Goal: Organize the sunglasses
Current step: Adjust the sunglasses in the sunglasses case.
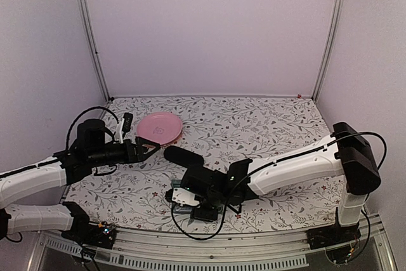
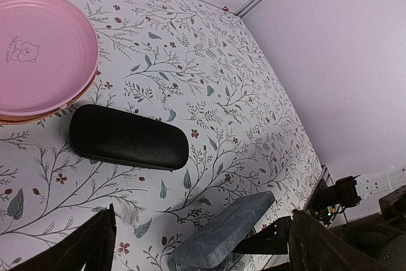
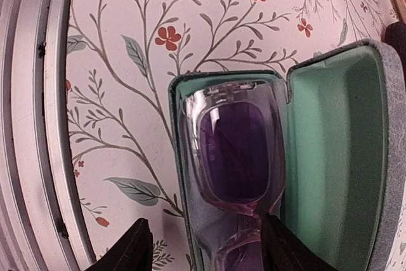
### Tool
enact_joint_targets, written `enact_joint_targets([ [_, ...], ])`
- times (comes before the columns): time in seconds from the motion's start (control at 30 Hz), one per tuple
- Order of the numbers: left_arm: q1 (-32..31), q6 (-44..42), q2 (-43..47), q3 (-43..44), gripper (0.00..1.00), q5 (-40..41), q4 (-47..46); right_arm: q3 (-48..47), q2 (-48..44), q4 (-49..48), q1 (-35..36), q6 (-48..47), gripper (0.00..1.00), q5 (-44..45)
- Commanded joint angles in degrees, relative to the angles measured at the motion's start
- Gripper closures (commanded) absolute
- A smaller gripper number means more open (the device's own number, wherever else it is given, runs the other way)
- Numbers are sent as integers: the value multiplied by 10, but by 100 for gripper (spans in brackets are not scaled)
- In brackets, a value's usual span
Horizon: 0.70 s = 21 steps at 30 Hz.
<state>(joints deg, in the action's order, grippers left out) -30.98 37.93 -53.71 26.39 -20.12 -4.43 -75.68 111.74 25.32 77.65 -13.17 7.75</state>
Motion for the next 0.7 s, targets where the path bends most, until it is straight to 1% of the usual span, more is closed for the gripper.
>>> enact_joint_targets([
  [0.0, 0, -2, -1, 3, 4, -5, -21, 7, -24, 8, 4, -6, 40, -17],
  [0.07, 0, -1, 0, 2, 4, -4, -21, 6, -23, 9, 4, -5, 40, -12],
  [0.2, 0, -1, 4, -1, 4, -4, -20, 3, -17, 10, 5, 2, 35, 11],
  [0.33, 0, -1, 8, -4, 4, -3, -19, 5, -27, 7, 4, 11, 34, 5],
  [0.5, -7, -10, 10, -8, 4, 3, -21, 28, -76, -19, 4, 29, 33, -20],
  [0.67, -39, -32, 14, -9, 4, 44, -20, 55, -134, -45, 1, 55, 29, -52],
])
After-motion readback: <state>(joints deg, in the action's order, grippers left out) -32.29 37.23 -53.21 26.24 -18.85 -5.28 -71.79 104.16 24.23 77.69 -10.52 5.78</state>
